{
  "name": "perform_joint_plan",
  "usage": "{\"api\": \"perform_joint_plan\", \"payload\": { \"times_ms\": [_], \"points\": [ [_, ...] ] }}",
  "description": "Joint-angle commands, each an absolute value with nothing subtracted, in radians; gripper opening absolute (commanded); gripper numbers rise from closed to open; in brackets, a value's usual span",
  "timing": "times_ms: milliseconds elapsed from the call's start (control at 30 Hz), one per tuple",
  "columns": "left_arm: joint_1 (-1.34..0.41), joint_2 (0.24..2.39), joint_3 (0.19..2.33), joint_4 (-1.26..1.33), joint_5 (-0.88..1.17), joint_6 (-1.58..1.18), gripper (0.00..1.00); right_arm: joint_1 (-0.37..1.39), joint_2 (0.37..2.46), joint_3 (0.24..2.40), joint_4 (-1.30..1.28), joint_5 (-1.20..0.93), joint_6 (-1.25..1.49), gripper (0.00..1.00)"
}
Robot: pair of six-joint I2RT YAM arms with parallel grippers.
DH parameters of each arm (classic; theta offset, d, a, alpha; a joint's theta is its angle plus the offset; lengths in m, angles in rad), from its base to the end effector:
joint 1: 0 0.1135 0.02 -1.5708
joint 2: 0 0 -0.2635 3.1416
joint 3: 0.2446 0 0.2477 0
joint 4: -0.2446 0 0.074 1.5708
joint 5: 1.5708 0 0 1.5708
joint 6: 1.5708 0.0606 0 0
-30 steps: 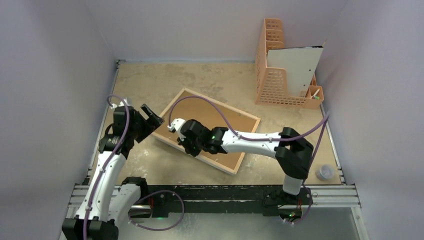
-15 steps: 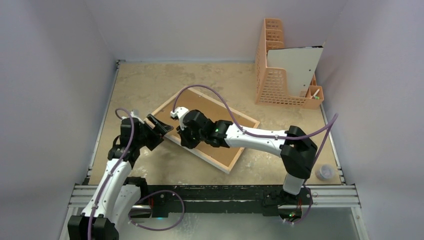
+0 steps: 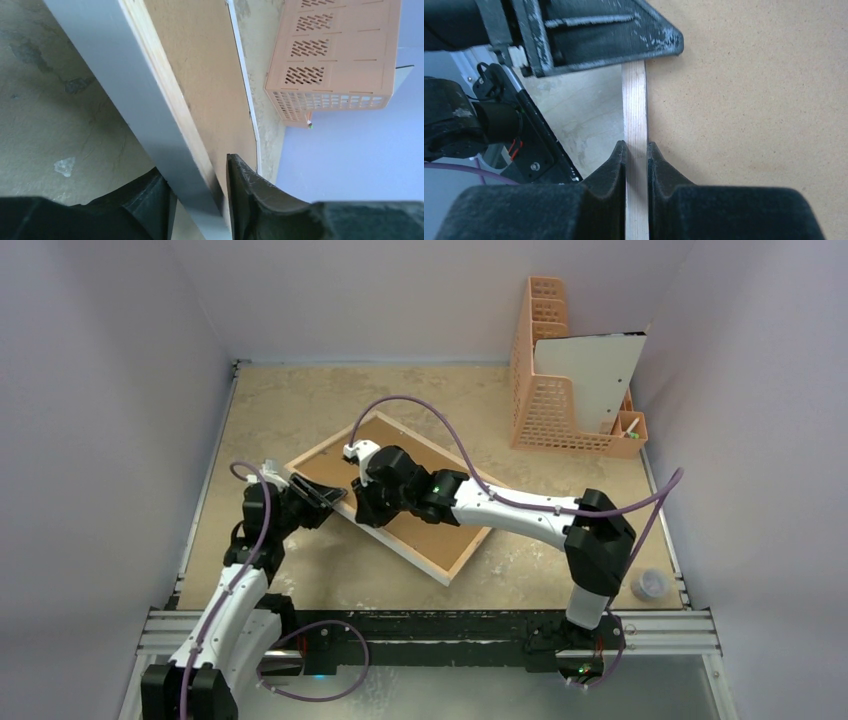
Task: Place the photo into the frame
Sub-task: Turn over the photo frame at the center of the board.
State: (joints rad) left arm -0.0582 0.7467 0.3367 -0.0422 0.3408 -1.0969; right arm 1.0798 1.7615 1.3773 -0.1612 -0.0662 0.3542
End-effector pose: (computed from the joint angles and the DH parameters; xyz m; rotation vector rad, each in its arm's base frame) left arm 0.1874 -0.0312 0.1944 -0.8676 1.9850 -1.0466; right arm 0.1993 0.3813 0.2680 -0.8397 2.0936 0.8905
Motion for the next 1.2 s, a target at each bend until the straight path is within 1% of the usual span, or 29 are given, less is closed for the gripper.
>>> {"api": "perform_joint_plan", "payload": {
  "times_ms": [0, 67, 100, 133, 200, 267, 333, 467, 633, 767, 867, 967, 1100, 1167],
  "points": [
    [-0.061, 0.75, 0.334, 0.064, 0.383, -1.166, 0.35, 1.085, 1.757, 1.474, -0.12, -0.108, 0.409, 0.05],
    [-0.062, 0.75, 0.348, 0.042, 0.375, -1.169, 0.27, 1.086, 1.76, 1.491, -0.15, -0.067, 0.411, 0.07],
    [-0.061, 0.75, 0.358, 0.034, 0.372, -1.17, 0.23, 1.085, 1.761, 1.499, -0.165, -0.038, 0.412, 0.1],
    [-0.061, 0.752, 0.37, 0.028, 0.371, -1.172, 0.19, 1.085, 1.76, 1.509, -0.18, 0.0, 0.41, 0.18],
    [-0.062, 0.759, 0.401, 0.005, 0.367, -1.178, 0.11, 1.092, 1.749, 1.534, -0.223, 0.045, 0.387, 0.45],
    [-0.061, 0.772, 0.45, -0.047, 0.361, -1.178, 0.08, 1.104, 1.72, 1.539, -0.234, 0.104, 0.362, 0.61],
    [-0.061, 0.791, 0.504, -0.108, 0.352, -1.169, 0.05, 1.117, 1.691, 1.543, -0.243, 0.167, 0.34, 0.68],
    [-0.061, 0.837, 0.604, -0.207, 0.351, -1.16, 0.04, 1.148, 1.668, 1.561, -0.289, 0.279, 0.296, 0.72],
    [-0.061, 0.907, 0.736, -0.284, 0.385, -1.15, 0.02, 1.239, 1.658, 1.589, -0.37, 0.495, 0.215, 0.74],
    [-0.062, 0.957, 0.849, -0.353, 0.393, -1.128, 0.01, 1.27, 1.698, 1.667, -0.476, 0.59, 0.197, 0.77],
    [-0.061, 0.986, 0.913, -0.393, 0.386, -1.118, 0.01, 1.287, 1.764, 1.751, -0.567, 0.635, 0.205, 0.76],
    [-0.061, 1.005, 0.954, -0.403, 0.388, -1.119, 0.0, 1.305, 1.798, 1.785, -0.602, 0.65, 0.197, 0.75],
    [-0.062, 1.024, 0.999, -0.429, 0.388, -1.112, 0.0, 1.317, 1.838, 1.803, -0.645, 0.719, 0.199, 0.71],
    [-0.061, 1.026, 1.006, -0.437, 0.385, -1.112, 0.0, 1.322, 1.868, 1.829, -0.687, 0.778, 0.214, 0.68]
  ]
}}
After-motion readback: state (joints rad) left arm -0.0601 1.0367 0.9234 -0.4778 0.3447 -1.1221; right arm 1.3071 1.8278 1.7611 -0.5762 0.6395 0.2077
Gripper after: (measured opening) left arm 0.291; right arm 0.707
